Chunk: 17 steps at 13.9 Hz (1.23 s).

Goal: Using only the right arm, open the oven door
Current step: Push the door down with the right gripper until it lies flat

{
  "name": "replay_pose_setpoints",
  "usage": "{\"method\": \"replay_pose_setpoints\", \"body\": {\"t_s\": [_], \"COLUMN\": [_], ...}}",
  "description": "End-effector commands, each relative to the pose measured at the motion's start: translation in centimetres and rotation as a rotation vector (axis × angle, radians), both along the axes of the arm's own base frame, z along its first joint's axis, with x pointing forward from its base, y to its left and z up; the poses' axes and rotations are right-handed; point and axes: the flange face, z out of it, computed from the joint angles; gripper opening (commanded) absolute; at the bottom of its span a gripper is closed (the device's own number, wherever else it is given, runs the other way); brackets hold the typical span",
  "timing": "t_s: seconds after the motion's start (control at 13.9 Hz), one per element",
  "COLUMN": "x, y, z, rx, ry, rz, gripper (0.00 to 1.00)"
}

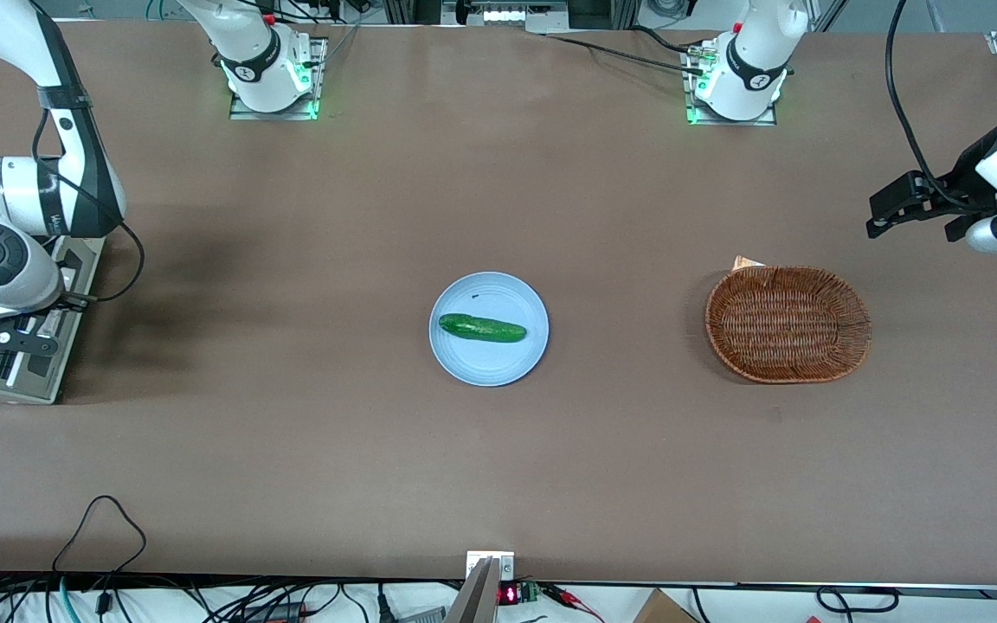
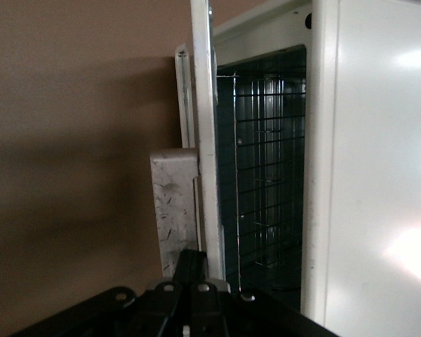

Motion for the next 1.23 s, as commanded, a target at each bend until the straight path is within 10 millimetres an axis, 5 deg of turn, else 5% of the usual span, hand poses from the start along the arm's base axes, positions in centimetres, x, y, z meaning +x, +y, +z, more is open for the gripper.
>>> {"method": "replay_pose_setpoints", "body": {"t_s": [0.0, 1.15], "x": [0.8, 1.0], "y": [-1.0, 0.2], "z": [-4.0, -7.8], "rx": [0.053, 0.099], "ry": [-0.036, -0.013], "rz": [0.0, 0.003], "gripper": [0.0, 0.0]}}
